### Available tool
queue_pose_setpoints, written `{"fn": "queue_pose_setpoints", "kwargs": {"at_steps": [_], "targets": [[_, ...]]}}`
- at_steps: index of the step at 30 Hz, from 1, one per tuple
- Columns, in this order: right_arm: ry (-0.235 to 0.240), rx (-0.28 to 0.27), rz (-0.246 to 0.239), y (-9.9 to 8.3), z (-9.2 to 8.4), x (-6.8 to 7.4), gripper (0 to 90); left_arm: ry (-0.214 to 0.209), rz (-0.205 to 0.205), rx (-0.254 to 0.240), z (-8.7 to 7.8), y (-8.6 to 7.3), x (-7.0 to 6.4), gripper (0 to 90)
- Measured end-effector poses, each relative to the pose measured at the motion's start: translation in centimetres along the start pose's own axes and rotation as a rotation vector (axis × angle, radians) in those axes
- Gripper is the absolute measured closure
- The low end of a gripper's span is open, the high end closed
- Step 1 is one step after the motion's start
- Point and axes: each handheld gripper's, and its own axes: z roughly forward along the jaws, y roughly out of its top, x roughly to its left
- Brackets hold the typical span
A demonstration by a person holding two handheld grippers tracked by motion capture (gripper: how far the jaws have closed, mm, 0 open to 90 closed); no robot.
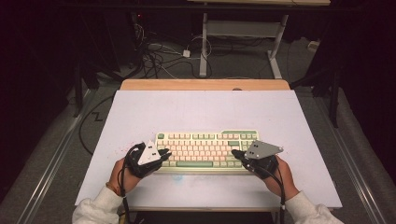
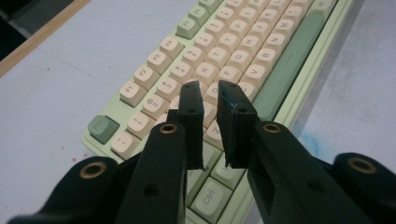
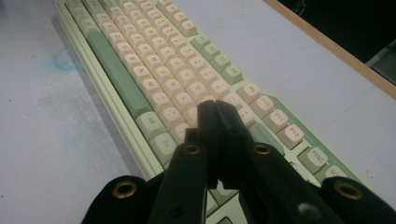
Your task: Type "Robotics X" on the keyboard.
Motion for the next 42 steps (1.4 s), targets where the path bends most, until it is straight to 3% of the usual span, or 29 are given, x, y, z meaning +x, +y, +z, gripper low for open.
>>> {"fn": "queue_pose_setpoints", "kwargs": {"at_steps": [3,6,7,10,15,20,26,31,35,42], "targets": [[0.011,0.003,0.001,0.3,0.4,0.0,90.0,-0.001,-0.003,0.003,-0.3,-0.4,0.0,77.5],[0.022,0.01,-0.004,0.6,1.2,0.1,90.0,0.005,-0.009,0.01,-0.5,-0.8,0.0,66.1],[0.025,0.016,-0.005,0.8,1.5,0.1,90.0,0.006,-0.012,0.006,-0.6,-0.9,0.0,66.0],[0.034,0.028,-0.013,1.0,2.5,0.2,90.0,0.019,-0.029,0.007,-0.8,-1.3,0.1,47.3],[0.042,0.048,-0.022,1.5,3.9,0.3,90.0,0.036,-0.043,0.011,-1.2,-2.3,0.0,35.3],[0.043,0.057,-0.036,2.2,5.0,0.4,90.0,0.039,-0.08,0.0,-1.6,-3.5,0.2,32.1],[0.05,0.064,-0.047,3.0,6.1,0.4,90.0,0.078,-0.097,-0.005,-2.0,-4.1,0.1,20.1],[0.057,0.09,-0.055,3.3,7.3,0.7,90.0,0.084,-0.109,-0.006,-2.3,-4.5,0.1,16.4],[0.051,0.113,-0.072,3.4,8.1,0.8,90.0,0.088,-0.112,-0.015,-2.4,-4.5,0.1,16.4],[0.041,0.147,-0.062,3.3,9.0,0.7,90.0,0.084,-0.104,-0.01,-2.4,-4.5,0.1,16.4]]}}
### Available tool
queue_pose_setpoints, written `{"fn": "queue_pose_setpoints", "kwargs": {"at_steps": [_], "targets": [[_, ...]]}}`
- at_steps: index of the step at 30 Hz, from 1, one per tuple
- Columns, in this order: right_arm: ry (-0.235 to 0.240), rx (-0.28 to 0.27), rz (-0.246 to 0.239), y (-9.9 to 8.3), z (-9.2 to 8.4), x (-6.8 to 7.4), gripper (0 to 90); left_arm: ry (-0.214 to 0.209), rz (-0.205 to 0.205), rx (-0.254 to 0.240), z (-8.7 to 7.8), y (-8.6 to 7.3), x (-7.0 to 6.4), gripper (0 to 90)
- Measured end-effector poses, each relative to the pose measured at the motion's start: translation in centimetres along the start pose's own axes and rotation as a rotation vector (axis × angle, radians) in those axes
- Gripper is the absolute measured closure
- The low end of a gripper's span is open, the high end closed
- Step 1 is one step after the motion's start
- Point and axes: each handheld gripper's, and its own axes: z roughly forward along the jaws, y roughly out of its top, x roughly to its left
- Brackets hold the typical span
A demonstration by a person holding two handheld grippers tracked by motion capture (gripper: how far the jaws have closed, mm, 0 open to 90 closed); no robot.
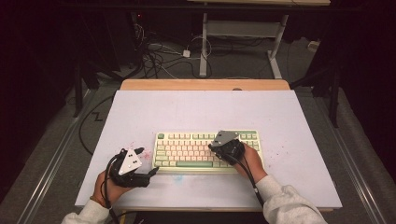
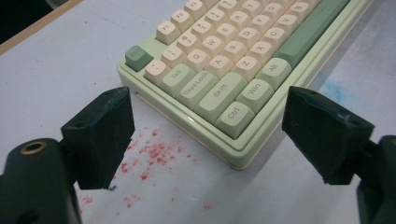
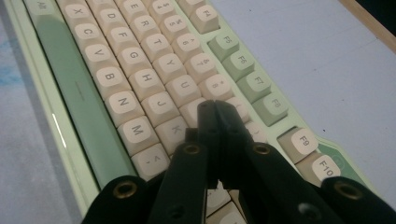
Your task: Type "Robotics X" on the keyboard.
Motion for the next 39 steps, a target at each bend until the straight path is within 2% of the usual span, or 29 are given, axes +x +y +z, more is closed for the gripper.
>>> {"fn": "queue_pose_setpoints", "kwargs": {"at_steps": [12,15,19,33,39], "targets": [[-0.006,0.021,-0.007,0.1,0.8,-0.3,90.0,-0.001,0.003,0.001,0.0,0.1,0.1,16.4],[-0.006,0.049,-0.015,0.1,1.1,-0.2,90.0,0.0,0.006,0.002,-0.1,0.1,0.1,16.4],[-0.009,0.058,-0.014,0.4,1.0,-0.1,90.0,-0.001,0.005,0.003,-0.1,0.1,0.1,16.4],[-0.011,-0.071,0.039,0.1,-1.7,-0.5,90.0,0.0,0.015,0.01,0.0,0.2,0.0,16.4],[-0.019,-0.102,0.048,0.0,-2.9,-0.7,90.0,-0.002,0.024,0.017,0.2,0.2,-0.1,16.4]]}}
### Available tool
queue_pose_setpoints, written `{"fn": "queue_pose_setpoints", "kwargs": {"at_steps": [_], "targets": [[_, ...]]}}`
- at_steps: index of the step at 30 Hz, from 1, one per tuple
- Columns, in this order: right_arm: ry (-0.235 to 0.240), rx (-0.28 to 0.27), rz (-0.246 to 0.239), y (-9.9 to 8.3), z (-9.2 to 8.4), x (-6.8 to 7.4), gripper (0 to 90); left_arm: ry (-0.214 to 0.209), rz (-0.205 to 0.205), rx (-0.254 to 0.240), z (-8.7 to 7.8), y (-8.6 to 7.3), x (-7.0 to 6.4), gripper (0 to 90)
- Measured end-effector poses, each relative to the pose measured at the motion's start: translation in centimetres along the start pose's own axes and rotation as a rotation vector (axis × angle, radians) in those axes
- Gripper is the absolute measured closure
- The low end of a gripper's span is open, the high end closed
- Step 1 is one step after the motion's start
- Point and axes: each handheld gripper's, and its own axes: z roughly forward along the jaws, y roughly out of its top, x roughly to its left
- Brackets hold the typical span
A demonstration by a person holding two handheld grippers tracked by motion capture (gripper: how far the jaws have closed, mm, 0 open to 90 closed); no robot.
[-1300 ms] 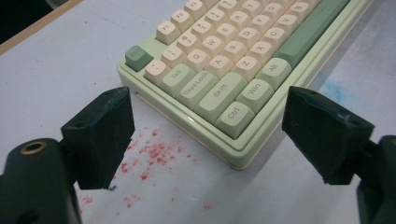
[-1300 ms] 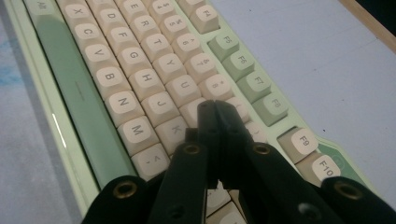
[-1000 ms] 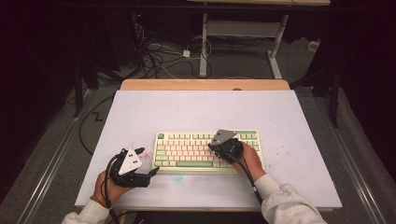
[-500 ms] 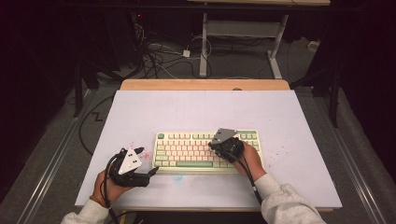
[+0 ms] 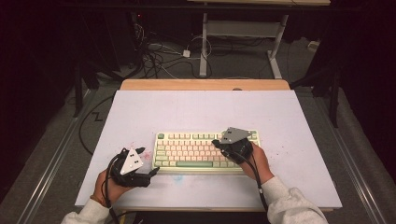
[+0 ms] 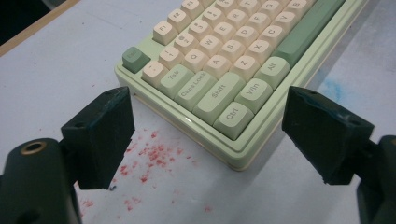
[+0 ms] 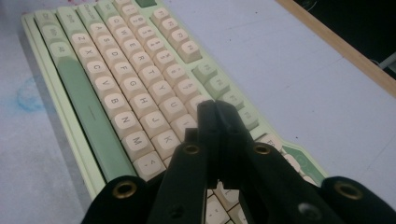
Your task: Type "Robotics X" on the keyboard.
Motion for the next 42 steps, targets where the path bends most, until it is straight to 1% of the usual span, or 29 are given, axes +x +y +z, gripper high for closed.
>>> {"fn": "queue_pose_setpoints", "kwargs": {"at_steps": [4,7,14,18,20,25,32,37,38,40,42], "targets": [[-0.005,-0.014,-0.001,0.0,-0.6,0.0,90.0,-0.001,0.004,0.0,0.0,0.1,0.0,16.4],[0.0,-0.021,-0.001,0.0,-0.9,0.1,89.5,-0.001,0.005,0.003,0.0,0.1,-0.1,16.5],[-0.011,-0.043,0.001,0.0,-1.7,0.3,89.1,-0.004,0.006,0.001,0.0,0.1,-0.2,17.4],[-0.005,-0.05,-0.003,-0.1,-2.0,0.3,87.7,-0.001,0.006,0.004,0.0,0.1,-0.1,17.5],[-0.002,-0.053,0.001,-0.2,-2.1,0.4,84.6,-0.001,0.008,0.006,0.0,0.1,-0.1,17.5],[-0.001,-0.066,0.009,-0.3,-2.6,0.3,82.6,-0.003,0.006,0.005,0.0,0.1,-0.2,17.4],[0.003,-0.074,0.004,-0.4,-2.9,0.5,80.1,-0.007,0.008,0.006,0.0,0.2,-0.2,17.7],[-0.007,-0.076,0.007,-0.6,-3.0,0.4,73.1,-0.01,0.007,0.009,0.1,0.2,-0.3,17.7],[-0.006,-0.077,0.008,-0.6,-3.0,0.4,73.1,-0.01,0.006,0.009,0.1,0.2,-0.3,17.7],[-0.011,-0.079,0.009,-0.6,-3.1,0.4,69.4,-0.01,0.007,0.008,0.1,0.2,-0.3,17.7],[-0.011,-0.08,0.011,-0.7,-3.2,0.3,70.3,-0.01,0.006,0.008,0.0,0.2,-0.3,17.8]]}}
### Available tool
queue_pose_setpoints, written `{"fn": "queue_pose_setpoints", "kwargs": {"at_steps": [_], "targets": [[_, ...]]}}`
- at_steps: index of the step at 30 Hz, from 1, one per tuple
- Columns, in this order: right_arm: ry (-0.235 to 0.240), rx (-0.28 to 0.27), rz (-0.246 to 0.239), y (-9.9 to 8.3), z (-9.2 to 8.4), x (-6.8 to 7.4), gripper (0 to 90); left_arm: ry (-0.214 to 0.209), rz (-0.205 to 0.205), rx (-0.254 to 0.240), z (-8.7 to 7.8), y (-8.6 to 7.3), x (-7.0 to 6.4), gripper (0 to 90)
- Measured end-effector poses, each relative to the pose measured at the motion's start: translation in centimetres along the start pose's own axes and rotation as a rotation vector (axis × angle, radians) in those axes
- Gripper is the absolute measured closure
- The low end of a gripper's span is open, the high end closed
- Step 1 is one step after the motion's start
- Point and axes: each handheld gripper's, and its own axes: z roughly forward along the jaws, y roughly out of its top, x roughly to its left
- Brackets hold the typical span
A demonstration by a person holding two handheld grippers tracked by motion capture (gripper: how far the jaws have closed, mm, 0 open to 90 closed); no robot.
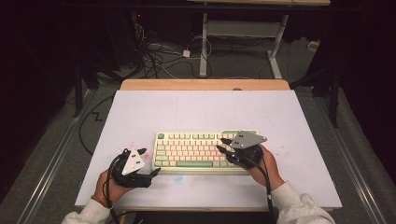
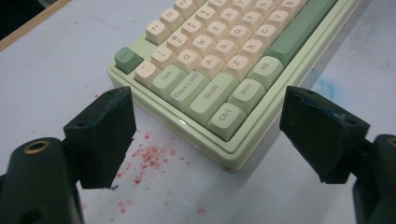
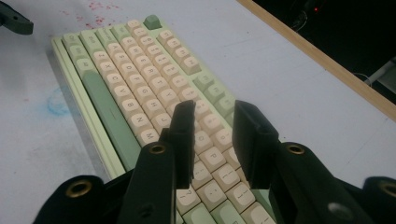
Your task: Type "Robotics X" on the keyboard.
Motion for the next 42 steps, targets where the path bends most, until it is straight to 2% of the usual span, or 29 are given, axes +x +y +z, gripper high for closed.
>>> {"fn": "queue_pose_setpoints", "kwargs": {"at_steps": [2,8,12,18,20,22,24,26,28,30,33,39,42], "targets": [[0.0,-0.001,0.0,0.0,-0.1,0.0,68.2,-0.001,-0.002,0.0,0.0,0.0,0.0,17.8],[-0.004,0.004,-0.004,-0.3,-0.1,0.0,39.8,-0.006,-0.011,-0.006,0.0,0.1,0.0,17.8],[-0.01,-0.006,-0.004,-0.8,-0.3,0.1,27.6,-0.008,-0.014,-0.006,0.0,0.1,-0.1,17.8],[-0.032,-0.045,-0.015,-1.3,-1.4,0.2,20.9,-0.017,-0.025,-0.004,0.3,0.4,-0.2,17.9],[-0.044,-0.057,-0.013,-1.6,-1.8,0.2,18.8,-0.017,-0.02,-0.012,0.3,0.5,-0.2,20.5],[-0.058,-0.07,-0.01,-1.9,-2.2,0.2,18.7,-0.034,-0.034,-0.009,0.4,0.6,-0.2,23.6],[-0.063,-0.074,-0.008,-2.2,-2.6,0.1,18.6,-0.049,-0.043,-0.026,0.4,0.9,-0.2,30.1],[-0.071,-0.082,-0.005,-2.6,-3.0,0.1,18.6,-0.081,-0.051,-0.04,0.4,1.1,-0.2,39.2],[-0.081,-0.087,-0.005,-2.9,-3.3,0.0,18.6,-0.073,-0.04,-0.041,0.4,1.3,-0.3,48.3],[-0.084,-0.095,-0.006,-3.2,-3.7,0.0,18.7,-0.084,-0.037,-0.051,0.4,1.5,-0.4,57.4],[-0.086,-0.104,-0.005,-3.6,-4.1,-0.1,19.2,-0.091,-0.034,-0.046,0.5,1.9,-0.4,67.1],[-0.094,-0.089,-0.006,-4.3,-4.4,-0.1,19.4,-0.114,-0.027,-0.038,0.9,2.8,-0.4,88.0],[-0.091,-0.083,-0.009,-4.6,-4.5,0.0,19.4,-0.117,-0.017,-0.041,1.1,3.4,-0.4,88.0]]}}
